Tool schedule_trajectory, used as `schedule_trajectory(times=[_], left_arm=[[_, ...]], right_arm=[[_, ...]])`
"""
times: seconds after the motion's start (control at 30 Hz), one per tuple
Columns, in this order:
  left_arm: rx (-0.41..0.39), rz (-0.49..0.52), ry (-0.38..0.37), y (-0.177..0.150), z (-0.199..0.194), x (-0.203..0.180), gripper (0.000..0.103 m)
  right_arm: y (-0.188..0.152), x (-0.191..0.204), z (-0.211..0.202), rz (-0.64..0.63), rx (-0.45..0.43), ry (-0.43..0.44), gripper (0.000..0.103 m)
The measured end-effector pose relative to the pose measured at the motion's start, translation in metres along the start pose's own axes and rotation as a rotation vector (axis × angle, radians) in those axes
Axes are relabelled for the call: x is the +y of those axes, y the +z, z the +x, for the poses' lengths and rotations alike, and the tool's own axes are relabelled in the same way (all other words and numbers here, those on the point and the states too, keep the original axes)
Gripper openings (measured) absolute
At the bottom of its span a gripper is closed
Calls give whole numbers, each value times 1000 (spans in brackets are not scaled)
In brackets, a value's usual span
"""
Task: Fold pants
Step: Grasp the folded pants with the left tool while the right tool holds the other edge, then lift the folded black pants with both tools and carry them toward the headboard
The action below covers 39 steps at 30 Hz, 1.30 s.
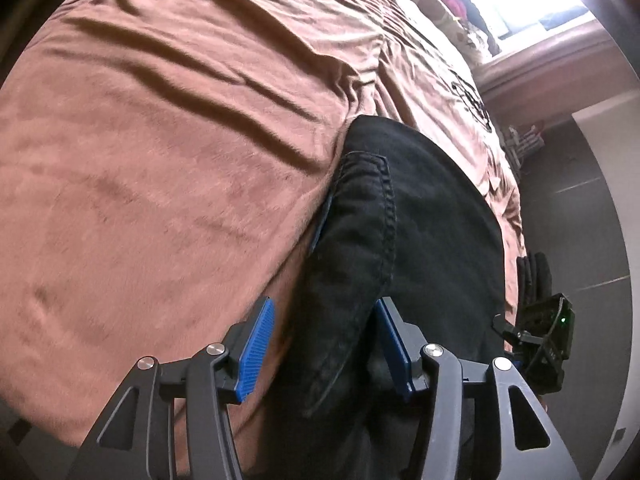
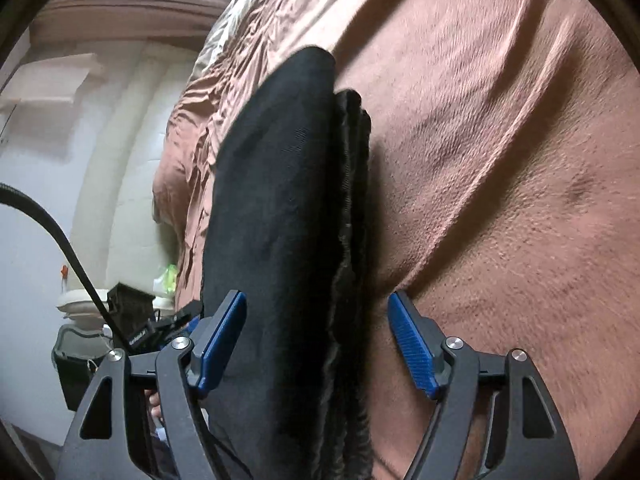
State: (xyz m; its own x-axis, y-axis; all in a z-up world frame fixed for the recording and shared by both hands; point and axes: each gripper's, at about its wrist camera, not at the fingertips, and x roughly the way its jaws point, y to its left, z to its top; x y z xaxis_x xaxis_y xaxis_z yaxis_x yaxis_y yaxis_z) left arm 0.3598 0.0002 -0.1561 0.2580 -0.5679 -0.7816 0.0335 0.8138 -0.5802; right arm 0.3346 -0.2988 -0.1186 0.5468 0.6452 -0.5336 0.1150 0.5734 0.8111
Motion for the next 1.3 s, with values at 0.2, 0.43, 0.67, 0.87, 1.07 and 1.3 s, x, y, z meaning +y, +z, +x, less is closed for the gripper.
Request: schedule_trajectory(times=[0.2,0.43,0.67,0.87,1.07,1.3], left_arm=[[25,45,-13,23,18,-9,55],[52,72,-29,43,33,-14,55],[88,87,-69,58,48,-16,55],[93,108,-80,59,51,-18,47],[39,134,-86,54,31,-27,32],[-31,156,-95,45,3,-40,29]], right_arm=[[17,-11,8,-6,19,68,72],[26,-16,21,-38,46,76,69],[30,-24,21,-33,49,94,50],[23,-21,16,-60,27,103,36],[15,0,10,-138,-5,72,28],[0,24,-1,-207,-42,74,26]])
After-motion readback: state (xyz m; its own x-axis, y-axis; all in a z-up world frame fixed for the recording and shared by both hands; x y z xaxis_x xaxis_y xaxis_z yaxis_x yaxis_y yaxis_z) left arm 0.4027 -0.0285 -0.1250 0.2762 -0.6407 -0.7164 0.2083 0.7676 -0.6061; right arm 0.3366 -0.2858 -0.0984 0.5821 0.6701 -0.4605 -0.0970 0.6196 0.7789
